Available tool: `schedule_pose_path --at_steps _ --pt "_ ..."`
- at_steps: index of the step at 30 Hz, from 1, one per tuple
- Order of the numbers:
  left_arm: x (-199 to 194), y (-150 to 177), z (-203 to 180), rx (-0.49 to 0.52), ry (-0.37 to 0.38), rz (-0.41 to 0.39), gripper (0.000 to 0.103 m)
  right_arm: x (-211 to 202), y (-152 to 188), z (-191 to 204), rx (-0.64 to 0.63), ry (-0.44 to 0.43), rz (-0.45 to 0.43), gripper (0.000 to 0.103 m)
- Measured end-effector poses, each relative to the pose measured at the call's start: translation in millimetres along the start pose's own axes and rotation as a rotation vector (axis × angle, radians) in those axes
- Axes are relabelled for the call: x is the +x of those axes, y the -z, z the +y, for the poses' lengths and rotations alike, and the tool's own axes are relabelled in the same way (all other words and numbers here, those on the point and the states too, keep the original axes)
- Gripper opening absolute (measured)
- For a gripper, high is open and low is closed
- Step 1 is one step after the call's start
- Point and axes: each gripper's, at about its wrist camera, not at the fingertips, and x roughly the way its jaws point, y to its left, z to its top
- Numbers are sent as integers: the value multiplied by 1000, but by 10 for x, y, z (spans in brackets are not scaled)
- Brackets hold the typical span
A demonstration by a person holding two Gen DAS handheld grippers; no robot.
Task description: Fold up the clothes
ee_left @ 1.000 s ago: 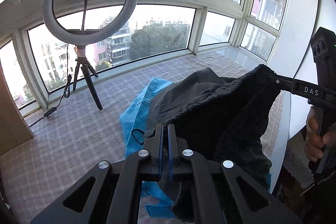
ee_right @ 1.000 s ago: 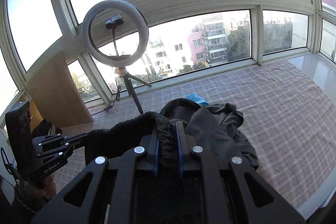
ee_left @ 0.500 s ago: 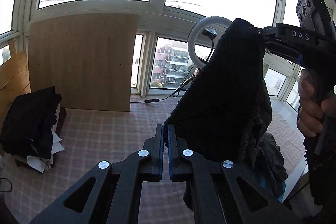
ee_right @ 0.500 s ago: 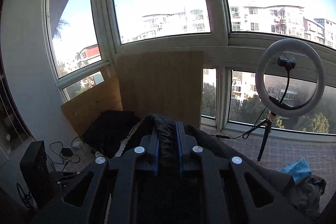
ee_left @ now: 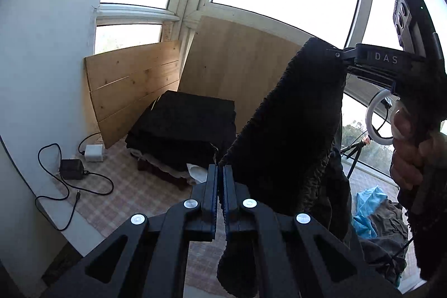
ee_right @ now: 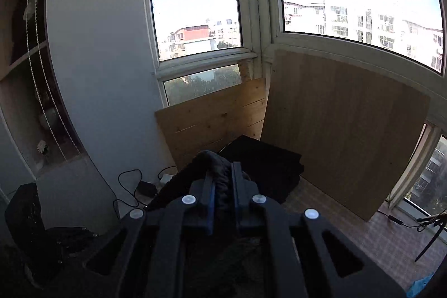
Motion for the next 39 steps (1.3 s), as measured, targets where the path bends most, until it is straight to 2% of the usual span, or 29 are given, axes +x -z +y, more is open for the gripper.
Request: schedule_pose_path --at_steps 3,5,9,12,14,17,19,22,24,27,29,30,32,34,37,39 --pt "-303 -573 99 38 -52 -77 3 -66 -515 209 -24 -2 -67 8" --pt "-618 -1009 94 75 -69 -151 3 -262 -907 282 -23 -11 -138 7" --pt "-1493 -1798 -234 194 -126 -325 1 -923 -1627 294 16 -65 -282 7" --pt "-1761 -1956 -525 251 -99 -314 0 -1560 -1996 255 8 -23 -394 7" --pt "-1926 -2048 -720 288 -78 -303 0 -1841 -2099 106 37 -26 -396 7" --pt "-2175 -2186 -1011 343 -47 -285 0 -2043 -1841 -273 89 23 -370 6" --pt "-1819 -1835 -1135 404 -20 -176 0 -2020 -1403 -566 86 76 -319 6" --pt "-1096 -1054 -1195 404 69 -1 0 -1735 -482 -1121 120 170 -158 6" --pt "-512 -440 -1215 364 144 127 0 -1455 247 -1511 151 215 -16 6" --pt "301 510 -1277 320 201 319 0 -994 1390 -2098 220 296 226 6" --pt "736 1113 -1359 241 246 451 0 -760 2062 -2472 324 307 360 5" --pt "903 1359 -1434 205 263 505 0 -696 2299 -2610 344 330 394 5" --pt "1109 1728 -1620 168 285 569 0 -665 2654 -2789 356 375 432 5" --pt "1261 1927 -1806 145 306 599 3 -660 2797 -2932 376 390 446 5" --pt "1355 1977 -2192 136 335 620 20 -720 2771 -3123 385 393 436 5" --pt "1400 2023 -2391 184 301 613 37 -741 2716 -3168 376 390 431 5"
